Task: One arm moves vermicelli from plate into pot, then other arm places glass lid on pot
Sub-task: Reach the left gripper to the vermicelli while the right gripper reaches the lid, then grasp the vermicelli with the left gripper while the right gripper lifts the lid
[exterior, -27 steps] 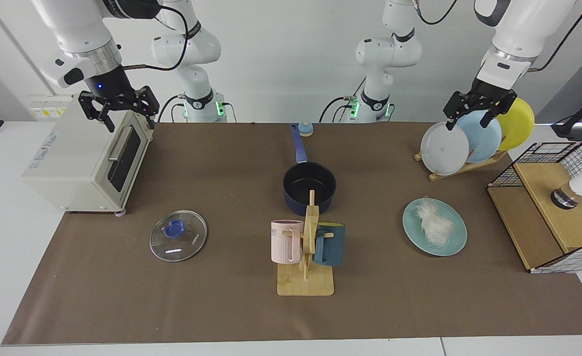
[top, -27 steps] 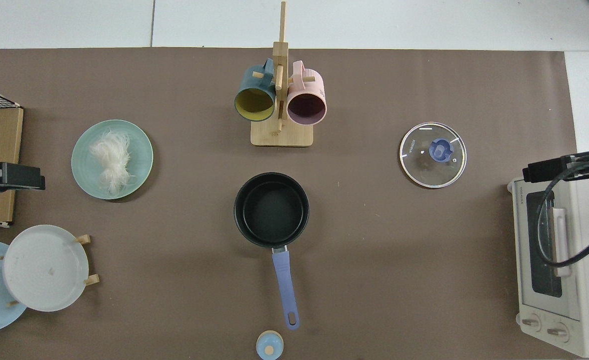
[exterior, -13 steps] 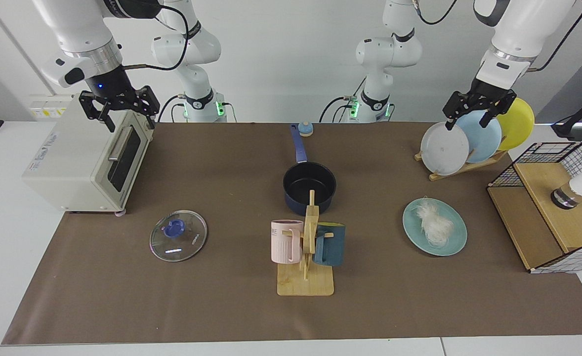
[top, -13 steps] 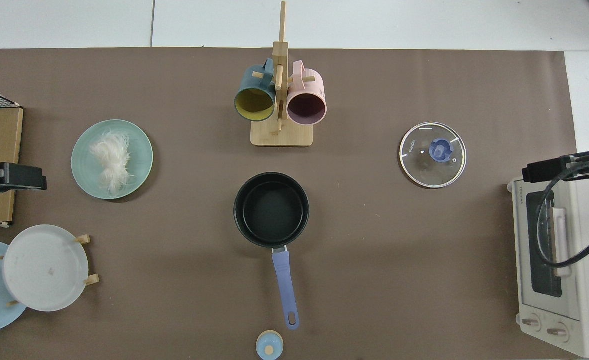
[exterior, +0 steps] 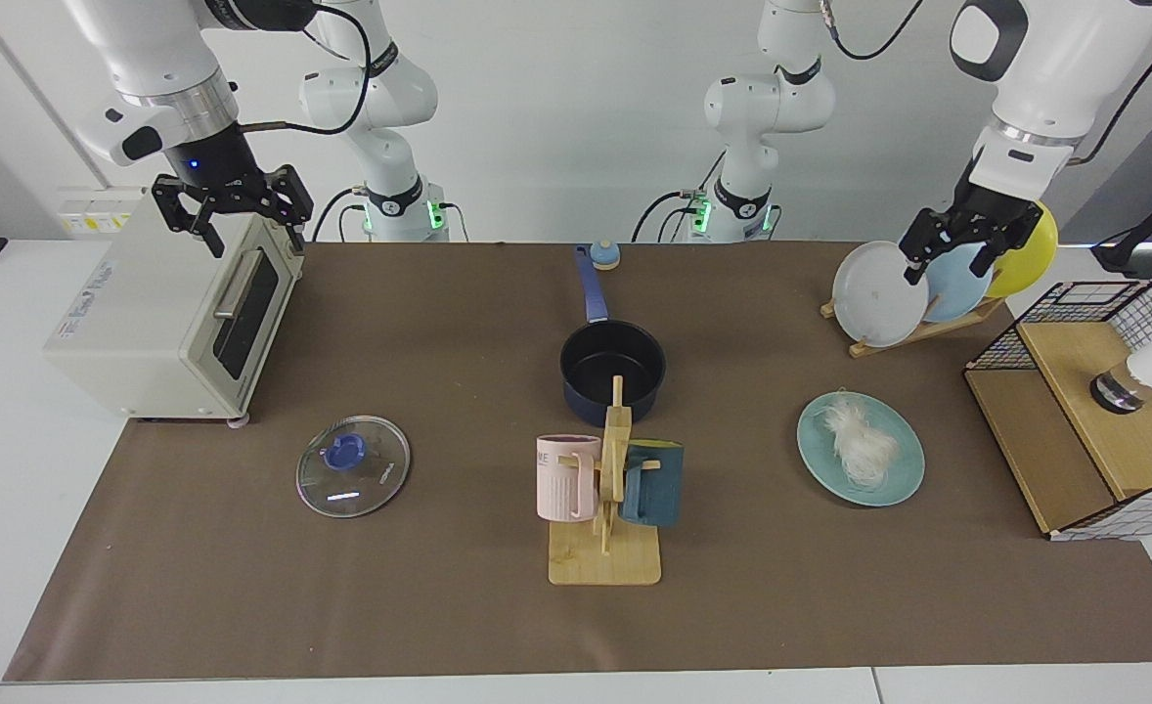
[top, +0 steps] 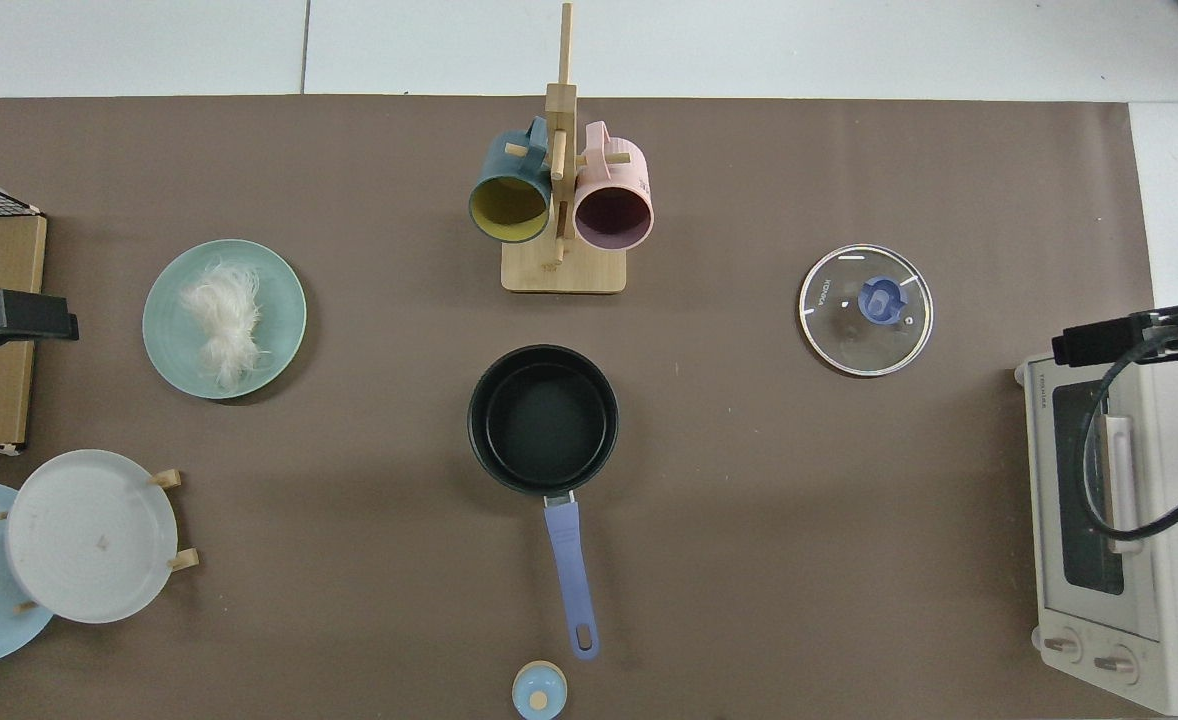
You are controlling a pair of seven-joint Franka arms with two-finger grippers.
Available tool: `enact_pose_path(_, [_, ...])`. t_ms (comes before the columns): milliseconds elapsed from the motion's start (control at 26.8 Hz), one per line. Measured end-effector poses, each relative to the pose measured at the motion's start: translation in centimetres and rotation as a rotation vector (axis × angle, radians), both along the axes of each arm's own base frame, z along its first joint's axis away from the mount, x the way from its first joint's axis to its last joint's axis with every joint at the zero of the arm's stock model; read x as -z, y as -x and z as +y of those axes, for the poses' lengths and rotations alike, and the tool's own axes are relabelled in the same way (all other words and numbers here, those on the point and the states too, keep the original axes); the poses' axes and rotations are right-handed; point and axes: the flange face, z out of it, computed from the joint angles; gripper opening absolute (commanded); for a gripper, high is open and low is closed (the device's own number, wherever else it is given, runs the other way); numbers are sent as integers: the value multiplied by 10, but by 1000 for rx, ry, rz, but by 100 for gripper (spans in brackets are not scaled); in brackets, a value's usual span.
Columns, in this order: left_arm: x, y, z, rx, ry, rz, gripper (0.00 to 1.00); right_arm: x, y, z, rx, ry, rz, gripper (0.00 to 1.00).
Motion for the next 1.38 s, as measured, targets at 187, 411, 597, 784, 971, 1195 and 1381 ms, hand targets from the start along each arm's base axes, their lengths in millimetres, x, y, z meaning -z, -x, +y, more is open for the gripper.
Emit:
enact_pose_path(187, [54, -31, 3, -6, -7, 15, 100, 12, -9, -1, 2, 2, 11, 100])
enact_pose_path(411, [123, -67, 18, -42, 0, 12, 100, 41, -34, 0, 3, 9, 14, 100])
enact_pose_path(597, [169, -83, 18, -62, 12, 33, 100, 67, -57, 4, 7, 15, -12, 100])
enact_pose_path(784, [211, -96, 3, -92, 18, 43, 100, 96, -72, 10, 41, 16, -18, 100])
enact_pose_path(971, [239, -102, -9, -91, 22, 66, 100, 132, -87, 17, 56, 20, -18, 100])
enact_pose_path(1195, [246, -101, -5, -121, 22, 71, 100, 166, -102, 20, 70, 24, -28, 100])
enact_pose_path(1381, [254, -100, -4, -161, 25, 49, 100, 192, -113, 26, 77, 25, -35, 100])
